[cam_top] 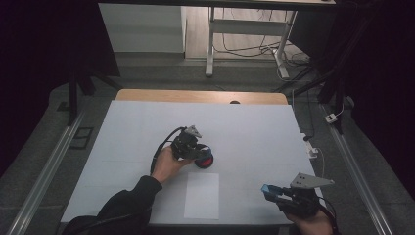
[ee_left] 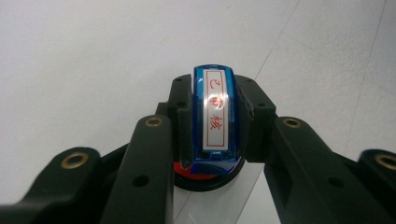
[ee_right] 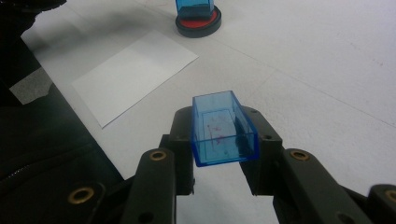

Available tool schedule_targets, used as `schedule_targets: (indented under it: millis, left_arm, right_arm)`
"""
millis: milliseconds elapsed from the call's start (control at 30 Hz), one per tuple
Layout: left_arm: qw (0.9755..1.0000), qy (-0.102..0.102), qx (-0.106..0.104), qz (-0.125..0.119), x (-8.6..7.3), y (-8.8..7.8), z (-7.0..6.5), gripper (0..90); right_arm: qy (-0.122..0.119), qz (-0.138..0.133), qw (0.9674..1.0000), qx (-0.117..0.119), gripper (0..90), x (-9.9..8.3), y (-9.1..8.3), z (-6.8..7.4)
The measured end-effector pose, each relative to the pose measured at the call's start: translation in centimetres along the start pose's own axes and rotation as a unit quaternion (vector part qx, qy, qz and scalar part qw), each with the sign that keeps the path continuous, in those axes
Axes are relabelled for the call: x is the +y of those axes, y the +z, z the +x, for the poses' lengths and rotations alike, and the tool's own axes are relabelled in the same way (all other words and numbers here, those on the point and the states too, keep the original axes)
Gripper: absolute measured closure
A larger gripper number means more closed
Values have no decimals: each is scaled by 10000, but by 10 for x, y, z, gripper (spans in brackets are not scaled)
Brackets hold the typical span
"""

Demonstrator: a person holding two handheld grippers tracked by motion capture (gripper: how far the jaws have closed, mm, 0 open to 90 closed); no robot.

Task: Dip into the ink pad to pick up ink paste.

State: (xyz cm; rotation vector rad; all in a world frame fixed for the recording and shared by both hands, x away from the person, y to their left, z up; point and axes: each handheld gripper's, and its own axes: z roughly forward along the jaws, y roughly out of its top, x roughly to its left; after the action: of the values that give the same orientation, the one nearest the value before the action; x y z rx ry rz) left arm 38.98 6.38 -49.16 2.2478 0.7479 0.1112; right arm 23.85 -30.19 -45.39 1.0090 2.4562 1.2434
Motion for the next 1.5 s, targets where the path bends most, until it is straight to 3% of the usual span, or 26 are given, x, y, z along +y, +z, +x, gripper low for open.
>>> schedule_targets:
  millis: [367, 667, 833, 1000, 1167, 1500]
  left_arm:
    - [9993, 224, 280, 116, 2, 2, -11, 703]
    - [9963, 544, 616, 256, 5, 4, -23, 702]
    - [9979, 385, 473, 197, 3, 3, -17, 701]
    - [9997, 71, 216, 105, 1, 4, -9, 698]
    - [9998, -198, -53, 6, -2, 4, 1, 695]
    - [9996, -259, -90, -54, -4, 5, 3, 697]
  right_arm:
    - [12, 5, 10000, 2, 681, 0, 1, 0]
    - [5, 4, 10000, 8, 681, 0, 1, 0]
    - [6, 8, 10000, 10, 682, 0, 1, 1]
    - [7, 10, 10000, 13, 681, 0, 1, 0]
    - [0, 9, 10000, 15, 682, 0, 1, 0]
    - [-12, 12, 10000, 21, 681, 0, 1, 0]
